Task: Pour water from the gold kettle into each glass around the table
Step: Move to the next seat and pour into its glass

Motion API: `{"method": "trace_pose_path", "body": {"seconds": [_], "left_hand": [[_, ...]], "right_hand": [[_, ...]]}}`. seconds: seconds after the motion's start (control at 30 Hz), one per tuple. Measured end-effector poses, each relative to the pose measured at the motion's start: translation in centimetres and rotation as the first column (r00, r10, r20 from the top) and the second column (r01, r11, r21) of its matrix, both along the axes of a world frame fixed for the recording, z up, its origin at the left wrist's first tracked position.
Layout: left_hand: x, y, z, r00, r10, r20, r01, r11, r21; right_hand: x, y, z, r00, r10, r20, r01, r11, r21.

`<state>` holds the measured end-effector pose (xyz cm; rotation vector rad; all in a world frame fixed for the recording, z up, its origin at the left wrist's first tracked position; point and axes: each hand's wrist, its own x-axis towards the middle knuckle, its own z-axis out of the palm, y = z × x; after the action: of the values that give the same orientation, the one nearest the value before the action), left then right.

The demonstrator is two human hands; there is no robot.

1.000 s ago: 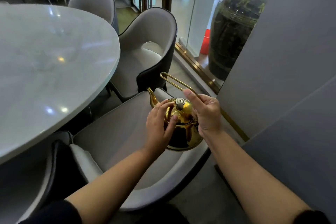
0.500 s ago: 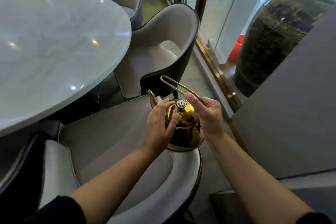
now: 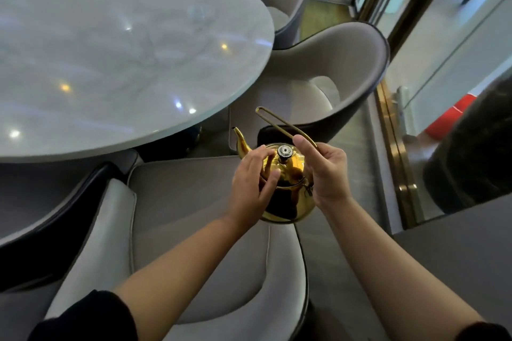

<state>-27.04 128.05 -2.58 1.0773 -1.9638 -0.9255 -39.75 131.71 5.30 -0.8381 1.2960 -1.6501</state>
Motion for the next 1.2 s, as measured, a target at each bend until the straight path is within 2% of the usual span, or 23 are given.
{"method": "trace_pose_path", "body": {"seconds": [0.13, 0.33, 0.57, 0.73, 0.9, 1.2], "left_hand": [[0.6, -1.4, -0.1, 0.993, 0.116, 0.01, -0.116, 0.993, -0.011], [0.4, -3.7, -0.6, 0.956, 0.288, 0.049, -0.288, 0.957, -0.009], [-3.6, -6.9, -1.4, 0.856, 0.516, 0.038, -0.516, 0.857, -0.003], [-8.6, -9.4, -1.0, 0.762, 0.647, 0.028, -0.647, 0.762, 0.008], [-12.5, -11.1, 0.1, 0.711, 0.702, 0.049, -0.703, 0.708, 0.062], [-13.2, -15.7, 0.1, 0.722, 0.682, 0.121, -0.692, 0.717, 0.085]], "right_hand": [[0.0, -3.0, -0.6, 0.992, 0.12, -0.031, -0.12, 0.993, 0.008], [-1.0, -7.9, -1.5, 0.945, 0.324, 0.043, -0.324, 0.946, 0.004], [-4.6, -14.3, -2.1, 0.833, 0.549, 0.063, -0.55, 0.835, 0.009], [-8.6, -18.8, -1.7, 0.744, 0.668, -0.002, -0.668, 0.744, 0.026], [-11.8, -22.3, -1.2, 0.672, 0.74, -0.025, -0.74, 0.672, 0.021], [-12.8, -27.7, -1.8, 0.66, 0.751, 0.011, -0.751, 0.66, 0.006]]}}
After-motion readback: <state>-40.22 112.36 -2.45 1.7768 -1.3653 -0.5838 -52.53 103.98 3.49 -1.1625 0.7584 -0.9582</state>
